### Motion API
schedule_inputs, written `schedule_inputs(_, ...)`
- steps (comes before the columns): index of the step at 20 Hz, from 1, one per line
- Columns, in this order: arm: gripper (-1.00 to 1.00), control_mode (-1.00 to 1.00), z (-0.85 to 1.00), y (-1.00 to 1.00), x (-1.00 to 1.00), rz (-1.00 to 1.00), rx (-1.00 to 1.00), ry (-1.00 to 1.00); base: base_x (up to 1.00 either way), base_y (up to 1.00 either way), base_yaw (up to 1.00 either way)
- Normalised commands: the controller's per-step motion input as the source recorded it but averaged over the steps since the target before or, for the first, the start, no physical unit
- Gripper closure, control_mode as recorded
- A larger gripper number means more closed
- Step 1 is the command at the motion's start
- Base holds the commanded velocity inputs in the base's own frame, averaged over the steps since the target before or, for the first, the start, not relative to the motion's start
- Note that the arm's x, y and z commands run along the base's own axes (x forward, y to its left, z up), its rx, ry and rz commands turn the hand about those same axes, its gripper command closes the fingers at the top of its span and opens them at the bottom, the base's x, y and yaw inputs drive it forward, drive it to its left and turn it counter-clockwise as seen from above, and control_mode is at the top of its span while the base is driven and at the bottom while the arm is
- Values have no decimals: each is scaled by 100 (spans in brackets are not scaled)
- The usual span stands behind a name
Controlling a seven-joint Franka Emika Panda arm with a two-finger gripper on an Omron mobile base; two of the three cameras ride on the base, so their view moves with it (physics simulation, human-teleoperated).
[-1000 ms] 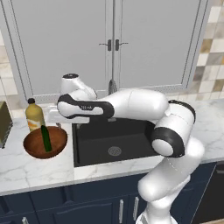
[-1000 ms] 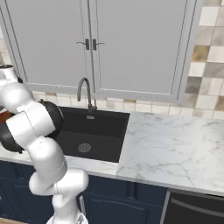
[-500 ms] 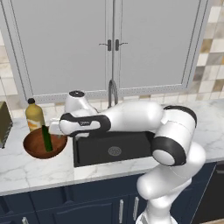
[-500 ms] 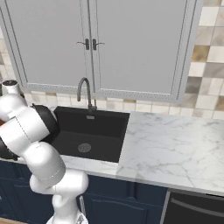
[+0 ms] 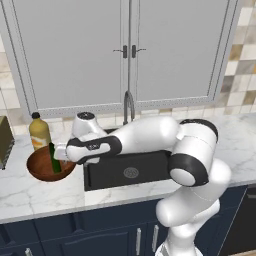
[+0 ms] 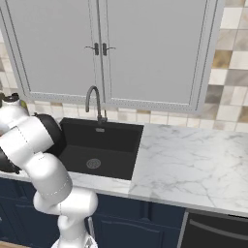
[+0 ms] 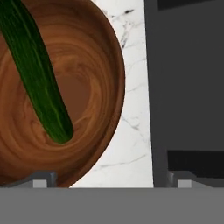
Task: Pick the cucumber from the sink and place it in the bowl. Then pick the bowl and place it in the microwave. Then close the microwave door and press the start button.
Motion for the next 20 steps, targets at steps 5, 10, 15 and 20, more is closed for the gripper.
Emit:
schedule_inputs(5,-100,-100,-20,0,3,0,3,0,0,0,0)
schedule_inputs(10,-100,-100,-18,0,13,0,3,-4,0,0,0)
schedule_inputs(15,-100,-100,-16,0,13,0,1,-5,0,0,0)
schedule_inputs(20,-100,-100,-13,4,2,-1,0,-1,0,0,0)
